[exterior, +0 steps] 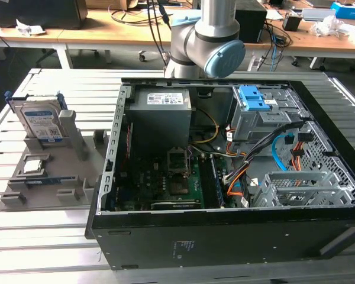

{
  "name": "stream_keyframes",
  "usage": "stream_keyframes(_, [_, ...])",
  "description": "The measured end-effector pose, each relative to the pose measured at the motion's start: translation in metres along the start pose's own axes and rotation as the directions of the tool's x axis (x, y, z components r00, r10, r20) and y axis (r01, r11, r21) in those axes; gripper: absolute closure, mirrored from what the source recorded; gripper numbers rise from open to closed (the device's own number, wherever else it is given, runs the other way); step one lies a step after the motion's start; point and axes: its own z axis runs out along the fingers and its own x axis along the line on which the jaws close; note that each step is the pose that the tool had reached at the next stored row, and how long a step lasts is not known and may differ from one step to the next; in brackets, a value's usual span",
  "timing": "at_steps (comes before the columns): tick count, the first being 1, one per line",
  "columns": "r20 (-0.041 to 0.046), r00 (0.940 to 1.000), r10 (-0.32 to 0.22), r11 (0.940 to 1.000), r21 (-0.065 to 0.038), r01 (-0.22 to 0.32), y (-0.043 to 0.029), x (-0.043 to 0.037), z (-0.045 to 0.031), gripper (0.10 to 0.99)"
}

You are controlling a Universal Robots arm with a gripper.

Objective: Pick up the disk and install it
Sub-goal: 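Pick up the disk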

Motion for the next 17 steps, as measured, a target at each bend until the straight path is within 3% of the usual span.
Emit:
stream_keyframes(4, [-0.0004,0.9977,-0.067,0.9977,0.000,0.067,0.0000,0.0001,0.0000,0.980])
stream_keyframes(9, [-0.0047,0.9978,-0.066,0.9978,-0.001,0.066,-0.0001,-0.0001,0.0001,0.980])
stream_keyframes(13, [-0.0096,0.9999,0.004,1.0000,-0.002,-0.004,0.0000,0.0000,0.0002,0.980])
stream_keyframes(17, [-0.0125,0.9977,0.067,0.9978,-0.002,-0.067,-0.0001,-0.0001,0.0003,0.980])
